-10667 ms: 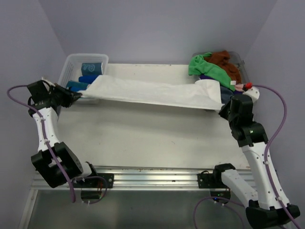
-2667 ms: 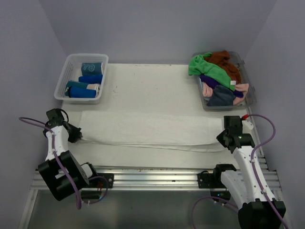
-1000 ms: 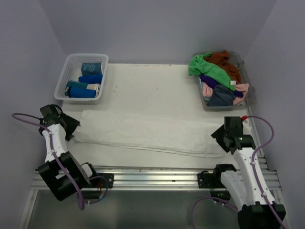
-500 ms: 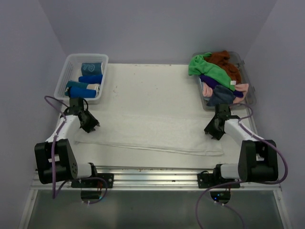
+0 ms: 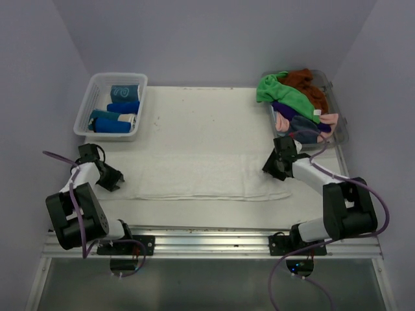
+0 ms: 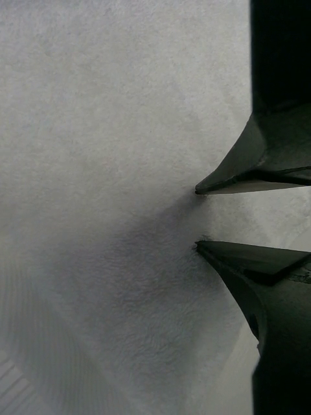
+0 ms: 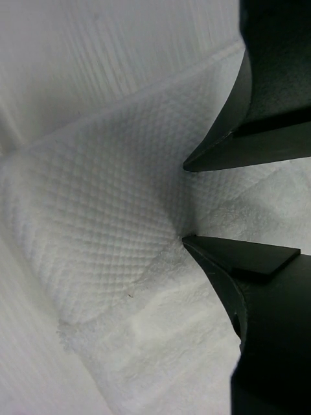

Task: Roll the towels
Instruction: Fold the towel

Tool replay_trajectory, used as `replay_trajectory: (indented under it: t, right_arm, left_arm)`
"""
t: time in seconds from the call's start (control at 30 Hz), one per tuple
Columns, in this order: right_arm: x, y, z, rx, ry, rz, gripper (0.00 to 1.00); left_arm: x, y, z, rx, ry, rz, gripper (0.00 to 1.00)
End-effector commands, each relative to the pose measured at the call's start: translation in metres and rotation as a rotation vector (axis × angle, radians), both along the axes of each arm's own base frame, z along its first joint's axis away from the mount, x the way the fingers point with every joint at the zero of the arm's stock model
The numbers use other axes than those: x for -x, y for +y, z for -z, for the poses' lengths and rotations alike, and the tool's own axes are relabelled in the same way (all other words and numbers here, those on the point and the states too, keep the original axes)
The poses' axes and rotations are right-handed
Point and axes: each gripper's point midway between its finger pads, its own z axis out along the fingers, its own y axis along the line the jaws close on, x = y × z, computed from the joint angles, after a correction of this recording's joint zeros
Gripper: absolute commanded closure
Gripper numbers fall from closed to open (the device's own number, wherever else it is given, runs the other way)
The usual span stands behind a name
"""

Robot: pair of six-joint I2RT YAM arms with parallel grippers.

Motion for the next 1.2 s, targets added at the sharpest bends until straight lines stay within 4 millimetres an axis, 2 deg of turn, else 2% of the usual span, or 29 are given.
replay_trajectory:
  t: [0.0,0.07,0.17,0.27,0.33,0.4,0.47,0.57,0.73,0.8,0.9,0.93,1.0,1.03,1.1,1.17]
  right_arm:
    - [0.039,0.045,0.028,-0.105,0.123,-0.045,0.51]
    - [0.037,0.044,0.019,-0.088,0.107,-0.058,0.51]
    - [0.035,0.030,-0.009,-0.012,0.065,-0.091,0.48]
    - [0.031,0.003,-0.037,0.077,0.001,-0.083,0.44]
    - [0.030,-0.016,-0.043,0.077,0.006,-0.069,0.42]
    - [0.028,-0.032,-0.041,0.051,0.023,-0.043,0.41]
    - [0.031,-0.034,-0.029,0.041,0.096,-0.085,0.39]
    - [0.033,-0.026,-0.010,0.002,0.190,-0.137,0.39]
    - [0.029,-0.018,0.007,-0.043,0.191,-0.145,0.40]
    - [0.031,-0.017,0.014,-0.052,0.196,-0.133,0.44]
    - [0.031,-0.026,0.018,-0.011,0.187,-0.067,0.80]
    - [0.029,-0.029,0.013,0.003,0.167,-0.047,1.00]
    - [0.028,-0.040,0.003,0.044,0.138,0.011,1.00]
    - [0.024,-0.045,-0.014,0.065,0.081,0.035,1.00]
    - [0.022,-0.054,-0.032,0.096,0.026,0.082,1.00]
    - [0.025,-0.071,-0.072,0.161,-0.082,0.147,1.00]
  left_arm:
    - [0.007,0.023,-0.003,-0.086,0.019,-0.042,0.61]
    - [0.004,0.028,-0.007,-0.096,0.011,-0.056,0.61]
    - [-0.001,0.038,-0.017,-0.116,0.001,-0.072,0.61]
    - [-0.006,0.042,-0.023,-0.121,-0.011,-0.081,0.61]
    - [-0.008,0.042,-0.024,-0.119,-0.023,-0.080,0.61]
    - [-0.009,0.042,-0.023,-0.117,-0.022,-0.076,0.61]
    - [-0.008,0.042,-0.020,-0.114,-0.012,-0.073,0.61]
    - [-0.008,0.039,-0.018,-0.102,-0.014,-0.065,0.61]
    - [-0.009,0.037,-0.019,-0.098,-0.023,-0.048,0.61]
    - [-0.008,0.037,-0.019,-0.101,-0.024,-0.039,0.62]
    - [-0.011,0.034,-0.020,-0.085,-0.039,-0.014,0.62]
    - [-0.012,0.033,-0.021,-0.084,-0.044,0.000,0.62]
    - [-0.012,0.030,-0.020,-0.075,-0.049,0.009,0.62]
    - [-0.013,0.029,-0.022,-0.071,-0.056,0.013,0.62]
    - [-0.012,0.024,-0.021,-0.056,-0.066,0.023,0.62]
    - [-0.012,0.016,-0.023,-0.052,-0.091,0.021,0.62]
